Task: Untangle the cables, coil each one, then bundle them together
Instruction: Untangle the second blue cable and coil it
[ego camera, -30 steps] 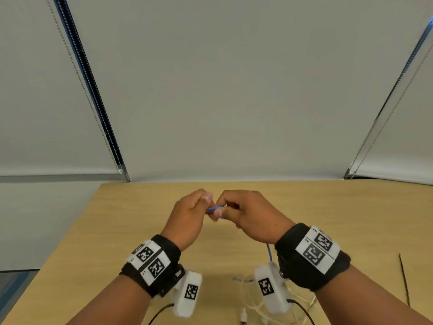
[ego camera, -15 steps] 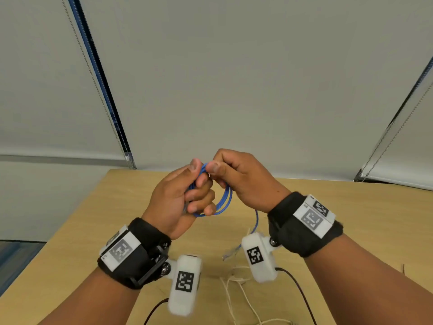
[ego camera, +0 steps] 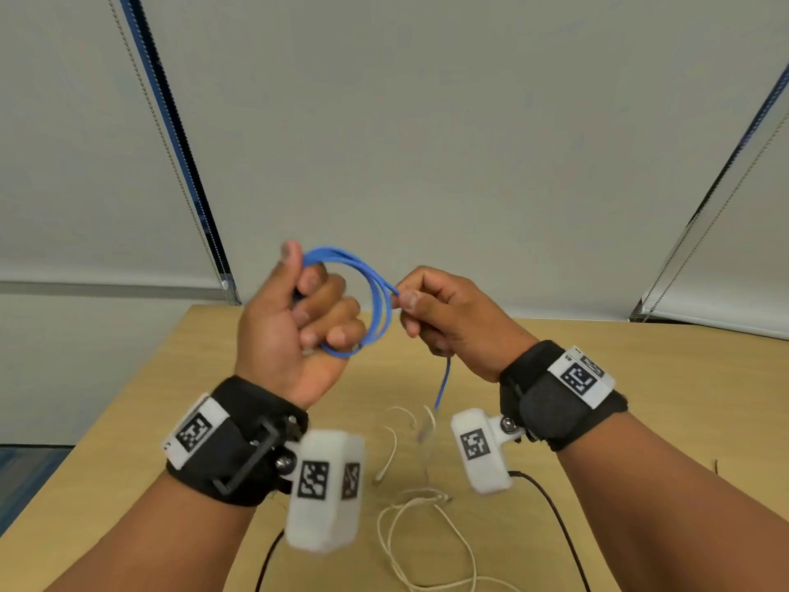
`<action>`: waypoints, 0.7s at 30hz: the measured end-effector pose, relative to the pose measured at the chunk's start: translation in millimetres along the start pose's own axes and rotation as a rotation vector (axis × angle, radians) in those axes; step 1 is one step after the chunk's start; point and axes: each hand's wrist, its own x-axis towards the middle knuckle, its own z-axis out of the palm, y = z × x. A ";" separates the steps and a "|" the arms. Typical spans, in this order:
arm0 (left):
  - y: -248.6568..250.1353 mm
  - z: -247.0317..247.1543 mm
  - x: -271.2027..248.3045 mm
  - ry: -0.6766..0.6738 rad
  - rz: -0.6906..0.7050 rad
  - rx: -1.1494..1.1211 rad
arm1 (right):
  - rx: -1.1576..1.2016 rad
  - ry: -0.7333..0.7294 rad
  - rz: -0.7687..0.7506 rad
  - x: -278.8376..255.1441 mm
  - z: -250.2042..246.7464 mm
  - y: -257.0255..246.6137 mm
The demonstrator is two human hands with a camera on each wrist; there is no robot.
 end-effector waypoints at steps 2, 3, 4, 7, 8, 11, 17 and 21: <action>12.6 0.6 5.2 0.027 0.061 -0.053 | 0.037 0.057 0.061 -6.8 -2.8 14.0; 15.3 0.8 7.6 0.044 0.084 -0.070 | 0.058 0.073 0.079 -9.1 -1.3 20.0; 15.6 0.4 9.3 0.064 0.106 -0.082 | 0.065 0.077 0.092 -11.0 2.0 25.3; 10.8 -1.7 11.7 0.076 0.157 -0.075 | 0.017 0.057 0.128 -17.4 14.5 34.8; 9.3 -3.4 12.0 0.075 0.168 -0.064 | -0.008 0.058 0.139 -19.8 17.7 36.1; 4.8 -10.2 14.2 0.118 0.204 0.018 | -0.111 0.068 0.125 -26.7 24.8 35.3; -30.5 -26.9 11.5 0.184 0.320 0.948 | -0.492 -0.061 0.166 -33.4 38.0 26.5; -56.5 -40.9 6.2 0.191 0.295 1.229 | -0.654 -0.081 0.159 -33.2 39.4 18.7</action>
